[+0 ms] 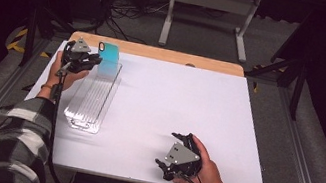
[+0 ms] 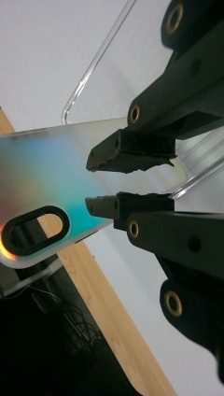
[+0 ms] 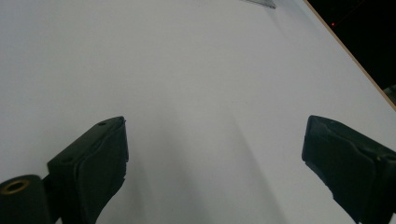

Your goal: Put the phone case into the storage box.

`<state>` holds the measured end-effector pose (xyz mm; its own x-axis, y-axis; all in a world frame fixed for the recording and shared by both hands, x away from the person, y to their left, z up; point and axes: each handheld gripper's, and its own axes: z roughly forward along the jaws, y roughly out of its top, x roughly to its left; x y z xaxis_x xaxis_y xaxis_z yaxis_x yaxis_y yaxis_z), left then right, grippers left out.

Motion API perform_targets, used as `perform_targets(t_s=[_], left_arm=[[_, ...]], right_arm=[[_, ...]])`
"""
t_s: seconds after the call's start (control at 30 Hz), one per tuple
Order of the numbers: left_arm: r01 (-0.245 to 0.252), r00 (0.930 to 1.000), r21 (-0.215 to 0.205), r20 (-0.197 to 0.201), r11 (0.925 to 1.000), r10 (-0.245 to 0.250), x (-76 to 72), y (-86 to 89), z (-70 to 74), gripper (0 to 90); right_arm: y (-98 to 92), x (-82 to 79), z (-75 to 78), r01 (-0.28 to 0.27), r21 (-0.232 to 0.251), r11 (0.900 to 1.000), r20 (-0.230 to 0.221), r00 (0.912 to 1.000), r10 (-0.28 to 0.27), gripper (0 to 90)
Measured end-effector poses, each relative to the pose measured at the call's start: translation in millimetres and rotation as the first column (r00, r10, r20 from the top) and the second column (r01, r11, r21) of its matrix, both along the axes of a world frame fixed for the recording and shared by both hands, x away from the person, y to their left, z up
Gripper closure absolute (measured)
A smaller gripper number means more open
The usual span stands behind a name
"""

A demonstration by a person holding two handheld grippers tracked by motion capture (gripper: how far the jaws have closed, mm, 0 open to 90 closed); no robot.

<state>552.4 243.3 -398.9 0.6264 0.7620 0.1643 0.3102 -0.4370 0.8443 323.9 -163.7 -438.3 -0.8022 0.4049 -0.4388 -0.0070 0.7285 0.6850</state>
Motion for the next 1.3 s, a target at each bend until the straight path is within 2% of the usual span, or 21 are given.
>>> perform_targets(t_s=[0.2,0.3,0.57,0.87,0.97,1.2,1.3], left_arm=[[0.019,0.9997,-0.015,0.014,0.9997,-0.019,-4.4,-0.8,4.5,76.1],[0.023,0.9992,-0.008,0.034,0.9997,-0.023,-7.2,-1.3,7.2,74.0],[0.057,0.9961,-0.031,0.07,0.9979,-0.055,-19.1,-5.5,14.6,72.3],[0.098,0.9892,-0.048,0.114,0.994,-0.092,-38.2,-12.7,20.8,68.4],[0.105,0.9863,-0.039,0.132,0.9937,-0.099,-41.4,-14.5,21.8,67.8],[0.099,0.9859,-0.024,0.138,0.9948,-0.095,-46.4,-21.8,22.1,66.4],[0.096,0.9863,-0.033,0.138,0.9948,-0.09,-48.1,-23.0,21.8,63.3]], right_arm=[[-0.9,0.5,1.4,0.002,0.005,1.0,0.007,1.0,-0.002,8.0],[-1.9,0.4,2.9,0.008,0.02,1.0,0.016,0.9998,-0.008,8.0],[-4.6,1.9,4.7,0.024,0.046,0.999,0.024,0.9994,-0.026,8.0],[-7.9,3.4,7.3,0.037,0.072,0.997,0.036,0.9986,-0.04,7.6],[-8.3,3.2,7.7,0.04,0.076,0.996,0.039,0.9983,-0.043,7.5],[-8.3,3.4,7.8,0.046,0.08,0.996,0.041,0.998,-0.049,7.4],[-8.4,3.2,7.9,0.044,0.08,0.996,0.041,0.998,-0.048,7.4]])
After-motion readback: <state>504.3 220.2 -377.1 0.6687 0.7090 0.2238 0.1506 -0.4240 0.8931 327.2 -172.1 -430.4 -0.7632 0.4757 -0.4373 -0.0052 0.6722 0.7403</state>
